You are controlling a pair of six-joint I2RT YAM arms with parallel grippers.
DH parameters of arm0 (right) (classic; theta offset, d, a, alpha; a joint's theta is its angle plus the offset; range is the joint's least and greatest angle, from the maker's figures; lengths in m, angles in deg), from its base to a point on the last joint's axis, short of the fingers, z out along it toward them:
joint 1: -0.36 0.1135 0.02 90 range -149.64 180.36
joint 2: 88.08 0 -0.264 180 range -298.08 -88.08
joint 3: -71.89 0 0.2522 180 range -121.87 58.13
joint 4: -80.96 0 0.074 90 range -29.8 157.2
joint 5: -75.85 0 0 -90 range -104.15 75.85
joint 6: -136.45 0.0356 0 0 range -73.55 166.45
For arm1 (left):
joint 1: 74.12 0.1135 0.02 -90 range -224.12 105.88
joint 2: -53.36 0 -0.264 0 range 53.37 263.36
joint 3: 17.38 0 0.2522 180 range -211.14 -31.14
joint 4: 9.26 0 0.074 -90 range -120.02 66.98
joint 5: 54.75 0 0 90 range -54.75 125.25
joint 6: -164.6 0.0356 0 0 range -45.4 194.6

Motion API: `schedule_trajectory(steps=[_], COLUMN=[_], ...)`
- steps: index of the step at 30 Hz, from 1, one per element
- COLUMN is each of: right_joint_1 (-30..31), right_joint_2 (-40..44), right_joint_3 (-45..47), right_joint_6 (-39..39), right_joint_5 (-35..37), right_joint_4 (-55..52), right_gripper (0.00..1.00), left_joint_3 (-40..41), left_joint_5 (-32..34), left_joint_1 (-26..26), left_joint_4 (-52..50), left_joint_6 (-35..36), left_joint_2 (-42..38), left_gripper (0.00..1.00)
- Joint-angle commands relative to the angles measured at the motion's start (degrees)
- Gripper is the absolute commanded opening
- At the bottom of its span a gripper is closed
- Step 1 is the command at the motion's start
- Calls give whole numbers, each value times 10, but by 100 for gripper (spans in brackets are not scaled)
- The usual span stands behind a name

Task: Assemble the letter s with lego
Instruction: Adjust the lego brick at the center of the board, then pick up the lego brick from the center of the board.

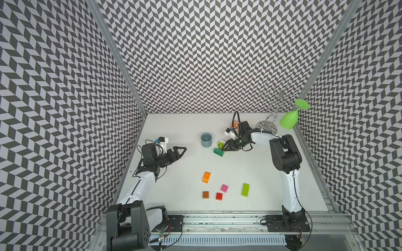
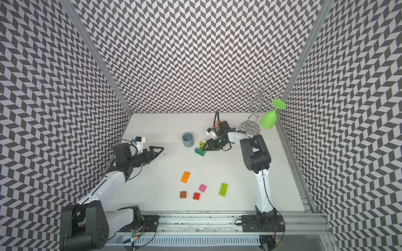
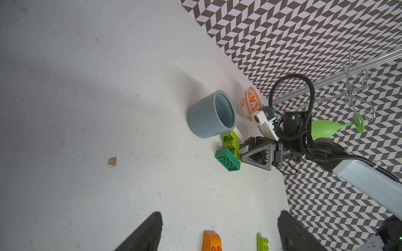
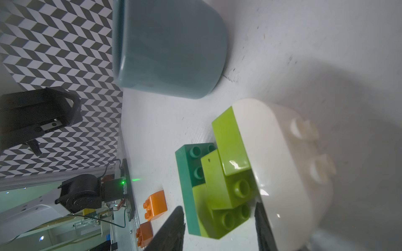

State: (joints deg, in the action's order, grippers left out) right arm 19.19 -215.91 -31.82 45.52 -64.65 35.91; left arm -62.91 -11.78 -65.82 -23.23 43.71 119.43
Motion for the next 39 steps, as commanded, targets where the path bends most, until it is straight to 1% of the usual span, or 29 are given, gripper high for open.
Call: schedule_trajectory(steps=[1,4,8,10,11,13,14,15,16,17,18,19,20,21,22,23,25,27,29,32,35,37,39], right_joint_1=[-11,-12,-7,1,7,35,53,67,71,70,66,62,54,37,20,8,3,1,-1,-4,-7,-8,-9], right_joint_2=[65,134,251,304,336,403,438,481,514,548,584,607,628,644,654,666,692,722,734,729,733,743,751], right_joint_3=[13,44,101,120,133,161,186,215,248,296,333,354,367,370,368,363,349,336,314,276,265,269,274], right_joint_6=[10,27,75,83,81,75,69,66,66,79,102,142,190,208,207,207,214,213,206,194,183,182,180], right_joint_5=[34,71,132,173,203,284,326,369,384,396,417,459,501,496,472,473,521,559,577,598,603,602,598], right_joint_4=[14,23,61,61,61,69,83,108,140,194,230,240,234,222,212,197,161,135,100,33,6,4,4], right_gripper=[54,54,56,56,56,56,59,67,82,100,99,99,99,99,99,99,100,97,95,96,97,97,97], left_joint_3=[-5,-9,-17,-25,-29,-40,-46,-53,-58,-64,-70,-76,-83,-92,-103,-115,-145,-192,-246,-336,-418,-446,-458], left_joint_5=[4,15,55,80,96,132,155,182,206,236,266,290,317,349,378,406,447,482,499,510,511,504,496], left_joint_1=[5,6,-3,-19,-35,-72,-98,-123,-149,-186,-225,-260,-308,-358,-405,-459,-549,-626,-677,-728,-756,-765,-767], left_joint_4=[-5,-21,-50,-69,-79,-102,-114,-124,-133,-142,-149,-154,-157,-160,-163,-164,-161,-166,-176,-202,-245,-256,-259], left_joint_6=[12,21,36,43,46,50,50,48,45,41,32,22,9,-6,-19,-34,-57,-72,-76,-68,-56,-50,-46], left_joint_2=[-18,-26,-34,-35,-35,-36,-37,-38,-40,-40,-38,-35,-29,-18,-5,14,68,141,211,314,405,439,461], left_gripper=[85,85,84,84,84,83,83,83,83,82,82,81,81,81,80,80,80,80,80,82,83,85,85])
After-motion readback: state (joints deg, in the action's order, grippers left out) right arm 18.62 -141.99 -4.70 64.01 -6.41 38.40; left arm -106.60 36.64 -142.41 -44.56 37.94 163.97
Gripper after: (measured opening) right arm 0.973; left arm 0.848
